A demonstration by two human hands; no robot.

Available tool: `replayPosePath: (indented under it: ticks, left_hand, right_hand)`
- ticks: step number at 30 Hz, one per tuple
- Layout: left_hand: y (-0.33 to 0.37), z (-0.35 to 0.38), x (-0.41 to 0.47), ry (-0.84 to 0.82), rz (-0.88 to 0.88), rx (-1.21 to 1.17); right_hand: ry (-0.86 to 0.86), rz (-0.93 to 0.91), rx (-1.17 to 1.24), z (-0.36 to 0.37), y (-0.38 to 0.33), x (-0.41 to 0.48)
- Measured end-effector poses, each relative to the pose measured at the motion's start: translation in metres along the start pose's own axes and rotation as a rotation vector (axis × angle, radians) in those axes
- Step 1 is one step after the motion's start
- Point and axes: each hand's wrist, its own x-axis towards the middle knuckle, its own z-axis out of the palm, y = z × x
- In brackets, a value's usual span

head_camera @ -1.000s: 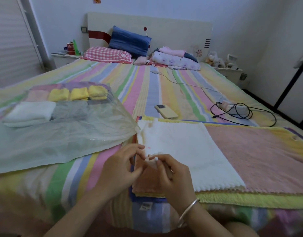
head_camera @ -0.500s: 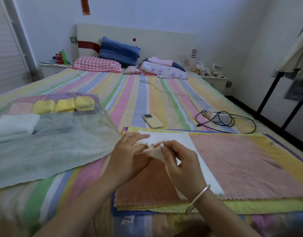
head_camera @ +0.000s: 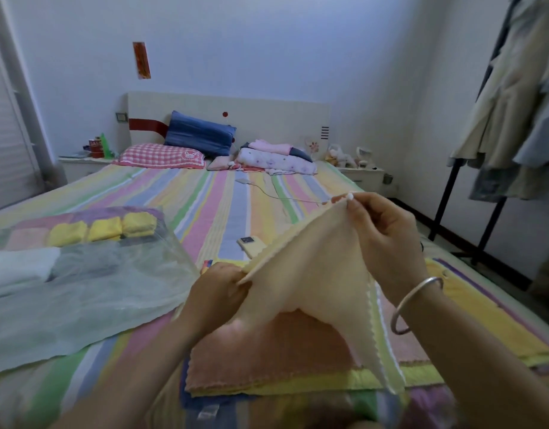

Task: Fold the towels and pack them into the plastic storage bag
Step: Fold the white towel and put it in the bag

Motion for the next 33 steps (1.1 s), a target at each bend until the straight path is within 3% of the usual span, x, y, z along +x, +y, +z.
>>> replayPosePath:
  ticks: [6, 13, 20, 28, 30, 33]
  left_hand:
    - [0.03, -0.045, -0.016, -0.185, -0.171, -0.26]
    - [0.043, -0.117, 0.011, -0.134, -0.275, -0.563]
    - [0.011, -0.128, 0.084, -0.129, -0.353, -0.49]
    - [-0.011, -0.129, 0.159, 0.117, -0.526, -0.819]
    - [-0.006, -0.132, 0.154, 0.109, -0.53, -0.883]
    - [0.001, -0.123, 0.119, 0.009, -0.538, -0.74]
  right_hand:
    - [0.073, 0.144, 0.09, -0.028, -0.017, 0.011]
    - [0.162, 0.385, 0.206, -0.056, -0.002, 0.036]
    - [0.146, 0.631, 0.222, -0.041, 0.068, 0.094]
    - [0.16, 0.51, 0.281, -0.022, 0.087, 0.165]
    - [0.143, 0.469, 0.34, -0.024, 0.084, 0.155]
    - [0.111, 0.419, 0.372, -0.03, 0.088, 0.109]
